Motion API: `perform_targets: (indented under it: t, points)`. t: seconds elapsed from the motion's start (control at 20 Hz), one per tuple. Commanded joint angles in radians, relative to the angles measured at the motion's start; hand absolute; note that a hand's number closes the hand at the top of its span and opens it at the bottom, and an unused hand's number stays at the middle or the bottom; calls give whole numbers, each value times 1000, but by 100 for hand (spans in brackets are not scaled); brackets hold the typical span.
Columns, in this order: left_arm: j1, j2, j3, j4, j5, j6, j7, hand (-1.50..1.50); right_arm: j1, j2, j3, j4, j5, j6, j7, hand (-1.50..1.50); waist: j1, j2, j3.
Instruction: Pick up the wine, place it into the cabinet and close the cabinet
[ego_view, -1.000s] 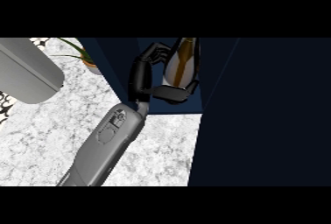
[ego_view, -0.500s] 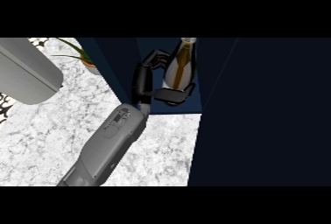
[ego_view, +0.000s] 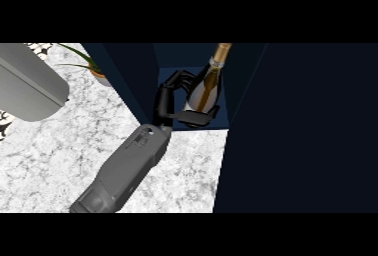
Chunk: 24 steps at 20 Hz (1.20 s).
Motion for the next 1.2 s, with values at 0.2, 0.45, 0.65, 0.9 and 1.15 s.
perform_targets:
  t: [0.2, 0.45, 0.65, 0.9, 1.15]
  points:
    - [-52, 0, -3, 128, 119, -4, -113, 150, 45, 20, -10, -49, -69, 7, -8, -150, -2, 2, 0]
    - [-111, 0, 143, 281, 140, -95, -214, 150, -17, 7, 18, -40, -52, -11, 38, -150, -2, 6, -1]
    - [-105, 0, 118, 257, 226, -116, -195, 150, 52, 19, 8, -79, -62, 3, 6, -150, -8, 3, 0]
    - [-184, 0, 186, 400, 197, -153, -227, 150, -1, -10, -46, -56, -115, 15, 22, -150, -9, 7, 0]
    - [-265, 35, 227, 486, 196, -179, -212, 150, 20, 16, 15, -93, -71, 1, 40, -150, -24, 12, 0]
